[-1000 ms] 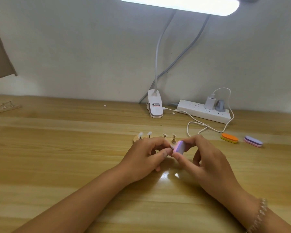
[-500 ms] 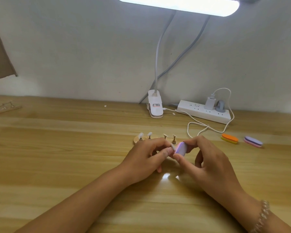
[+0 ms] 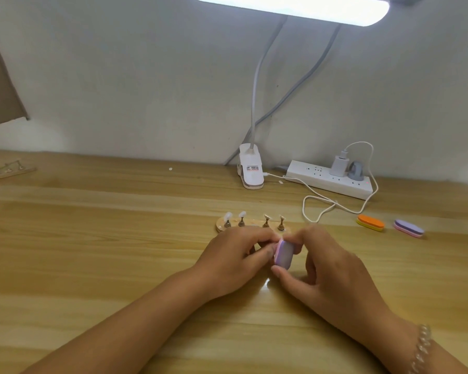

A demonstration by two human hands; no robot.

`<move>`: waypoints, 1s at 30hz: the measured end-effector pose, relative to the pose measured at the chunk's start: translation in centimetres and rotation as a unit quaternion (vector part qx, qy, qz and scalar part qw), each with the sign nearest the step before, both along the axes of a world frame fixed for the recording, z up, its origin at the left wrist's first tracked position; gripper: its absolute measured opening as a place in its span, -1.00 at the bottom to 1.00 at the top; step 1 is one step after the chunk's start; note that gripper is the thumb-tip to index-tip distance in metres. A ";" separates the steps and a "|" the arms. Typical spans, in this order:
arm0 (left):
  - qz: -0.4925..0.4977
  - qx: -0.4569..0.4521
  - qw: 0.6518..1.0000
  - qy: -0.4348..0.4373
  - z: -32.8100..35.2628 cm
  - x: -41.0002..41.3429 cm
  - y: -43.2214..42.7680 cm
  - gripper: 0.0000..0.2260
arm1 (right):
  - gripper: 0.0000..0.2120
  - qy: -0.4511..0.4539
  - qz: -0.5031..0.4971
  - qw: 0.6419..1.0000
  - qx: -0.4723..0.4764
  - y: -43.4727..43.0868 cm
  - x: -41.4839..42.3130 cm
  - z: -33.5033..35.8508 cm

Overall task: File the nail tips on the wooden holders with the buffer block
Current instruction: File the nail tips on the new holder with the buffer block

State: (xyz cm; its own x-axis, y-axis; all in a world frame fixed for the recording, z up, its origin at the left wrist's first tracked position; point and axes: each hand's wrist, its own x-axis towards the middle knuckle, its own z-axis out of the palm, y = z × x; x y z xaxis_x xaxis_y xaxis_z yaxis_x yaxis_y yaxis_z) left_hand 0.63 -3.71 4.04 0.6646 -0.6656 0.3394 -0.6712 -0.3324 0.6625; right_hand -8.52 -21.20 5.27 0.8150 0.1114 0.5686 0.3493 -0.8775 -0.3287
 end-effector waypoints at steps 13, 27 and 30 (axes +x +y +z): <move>0.006 0.072 0.996 -0.059 0.1 -0.6 -0.1 -0.89 | -0.65 -0.003 -0.032 0.999 0.033 -0.4 0.2 0.0; 0.006 -0.031 0.997 0.074 0.0 -0.1 -0.2 -0.84 | -0.72 -0.007 -0.040 0.991 0.125 -0.9 0.7 0.0; 0.001 -0.039 0.996 0.079 0.0 0.0 -0.2 -0.84 | -0.67 0.028 -0.001 0.998 0.058 -0.2 0.2 -0.1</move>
